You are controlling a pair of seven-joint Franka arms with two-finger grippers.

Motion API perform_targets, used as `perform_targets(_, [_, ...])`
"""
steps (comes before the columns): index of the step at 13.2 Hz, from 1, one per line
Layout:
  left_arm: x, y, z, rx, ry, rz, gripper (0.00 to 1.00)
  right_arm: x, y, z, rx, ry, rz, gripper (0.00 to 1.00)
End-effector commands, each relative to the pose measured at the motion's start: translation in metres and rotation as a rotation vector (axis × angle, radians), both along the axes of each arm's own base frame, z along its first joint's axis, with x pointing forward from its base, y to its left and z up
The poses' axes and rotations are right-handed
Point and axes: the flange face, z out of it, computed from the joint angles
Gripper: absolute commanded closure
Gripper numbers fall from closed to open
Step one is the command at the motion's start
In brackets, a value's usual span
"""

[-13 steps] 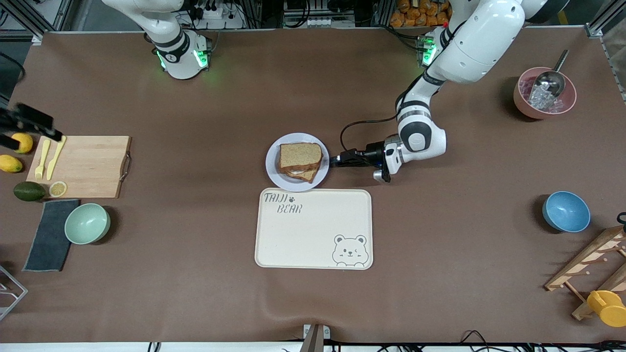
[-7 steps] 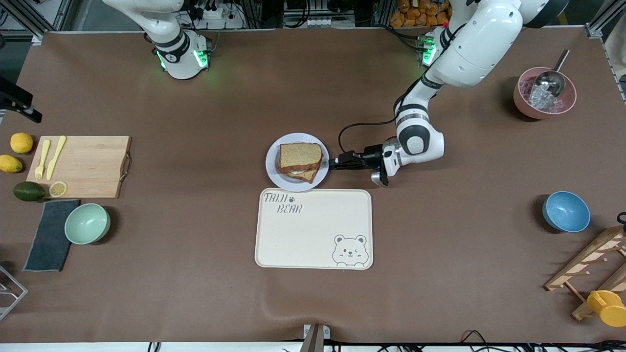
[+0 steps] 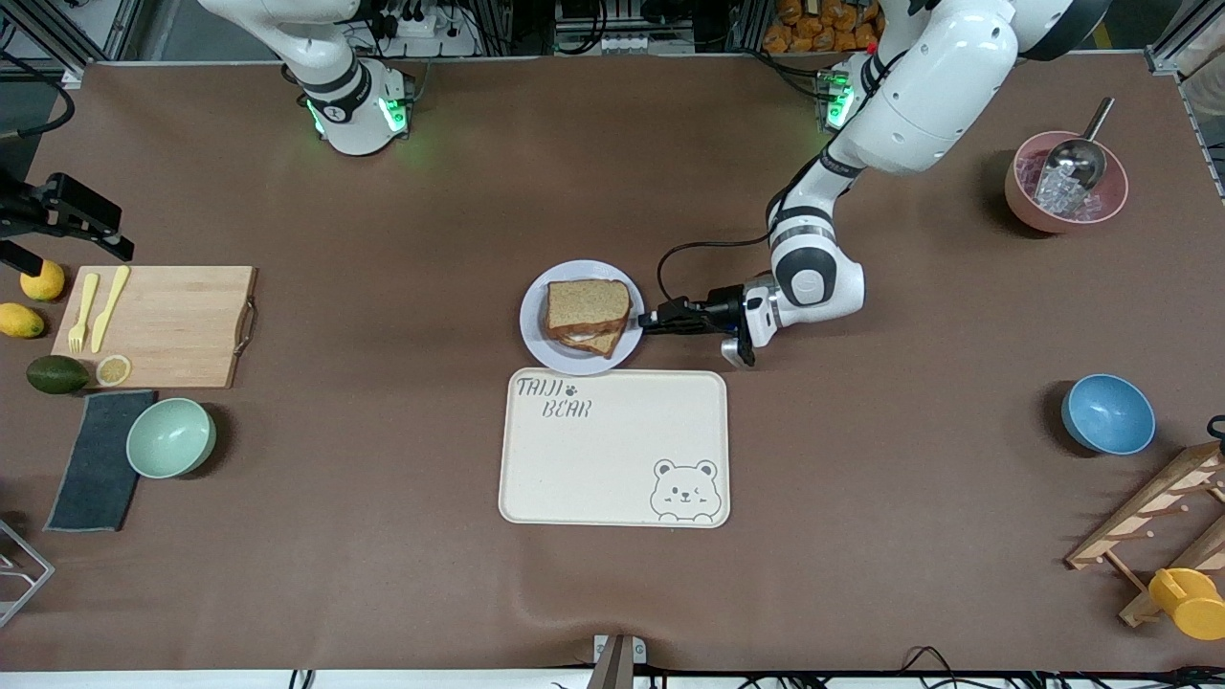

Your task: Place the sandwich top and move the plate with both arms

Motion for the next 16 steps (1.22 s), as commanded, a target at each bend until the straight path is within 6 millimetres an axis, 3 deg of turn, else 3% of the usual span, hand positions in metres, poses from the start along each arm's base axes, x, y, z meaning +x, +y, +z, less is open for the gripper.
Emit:
perform_targets(1, [0.001,-0.005,-0.008,-0.016,-0.023,0.006,0.65,-0.004,0.0,0.004,-0.024,-0.008,-0.02,0.0])
perform_targets(8, [-0.007,-0.015,-0.016,-0.02,-0.035,-0.002,0.74,-0.003,0.004,0.004,-0.062,0.004,-0.169,0.0])
perform_targets(11, [-0.008,-0.016,-0.019,-0.02,-0.044,-0.004,0.86,-0.003,0.007,0.003,-0.061,0.006,-0.168,0.0])
perform_targets(12, [-0.008,-0.016,-0.018,-0.021,-0.049,-0.006,0.97,-0.003,0.005,0.004,-0.061,0.003,-0.166,0.0])
perform_targets(16, [-0.008,-0.017,-0.018,-0.023,-0.107,-0.012,1.0,-0.003,0.007,0.003,-0.06,0.007,-0.161,0.0])
